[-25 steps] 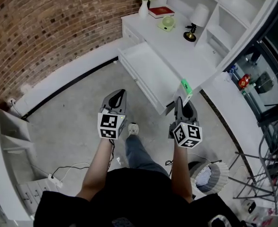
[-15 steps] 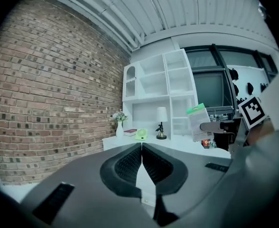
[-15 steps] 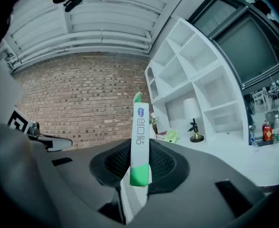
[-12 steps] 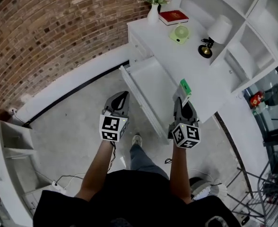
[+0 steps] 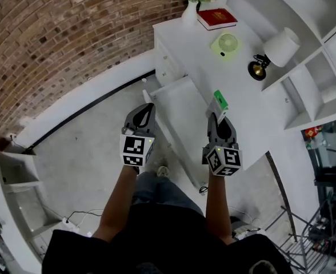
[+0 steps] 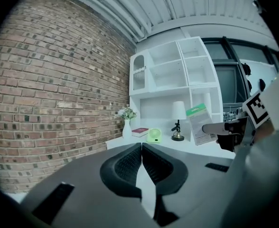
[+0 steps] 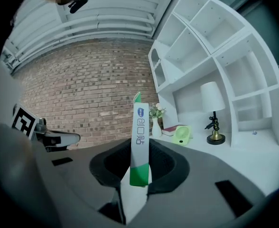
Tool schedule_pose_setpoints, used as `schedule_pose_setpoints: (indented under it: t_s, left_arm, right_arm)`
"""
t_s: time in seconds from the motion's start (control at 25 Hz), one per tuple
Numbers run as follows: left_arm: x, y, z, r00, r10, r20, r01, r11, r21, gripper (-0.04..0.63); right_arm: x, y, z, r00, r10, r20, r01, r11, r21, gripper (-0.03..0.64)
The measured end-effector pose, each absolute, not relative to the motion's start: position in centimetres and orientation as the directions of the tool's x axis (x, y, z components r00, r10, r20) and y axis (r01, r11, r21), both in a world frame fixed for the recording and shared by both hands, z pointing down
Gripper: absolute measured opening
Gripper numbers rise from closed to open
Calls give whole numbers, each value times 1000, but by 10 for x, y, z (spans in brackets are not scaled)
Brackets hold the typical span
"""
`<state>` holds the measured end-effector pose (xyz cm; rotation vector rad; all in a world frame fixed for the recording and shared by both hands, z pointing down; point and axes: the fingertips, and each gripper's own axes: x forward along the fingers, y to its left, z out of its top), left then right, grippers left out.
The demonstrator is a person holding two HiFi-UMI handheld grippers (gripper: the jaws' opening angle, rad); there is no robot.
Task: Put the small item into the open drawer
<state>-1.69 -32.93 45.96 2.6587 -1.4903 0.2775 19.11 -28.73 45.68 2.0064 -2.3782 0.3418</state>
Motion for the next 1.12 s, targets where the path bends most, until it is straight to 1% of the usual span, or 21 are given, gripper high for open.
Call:
schedule_pose_setpoints:
  t_s: [0.28,0.48,0.68,0.84,1.0,1.12]
  left_arm:
    - [-5,-381,461,542,-813,211,-832,-555,0,23]
    - [7,-421,475,570,-786,239,-812,-583,18,23]
    - [25,-457,516,586,-748,311,-802,-592,86,23]
    - [36,-478,561,591,-701,400,-797,-583,156,23]
    - [42,-486,606,566,-648,510,-810,-552,198,22]
    - [45,-486,629,564,-609,557,-812,-531,242,23]
  right_arm:
    - [186,-330,453,-176,-970,170,-975,148,-165,83]
    - [175,-369,465,-199,-953,227,-972,162,-171,83]
    - [161,-408,511,-241,-912,333,-966,191,-174,83]
    - [147,-433,557,-273,-861,429,-960,218,-174,83]
    - [133,-446,614,-308,-782,542,-951,241,-193,83]
    - [128,-448,658,-314,-711,629,-949,245,-197,83]
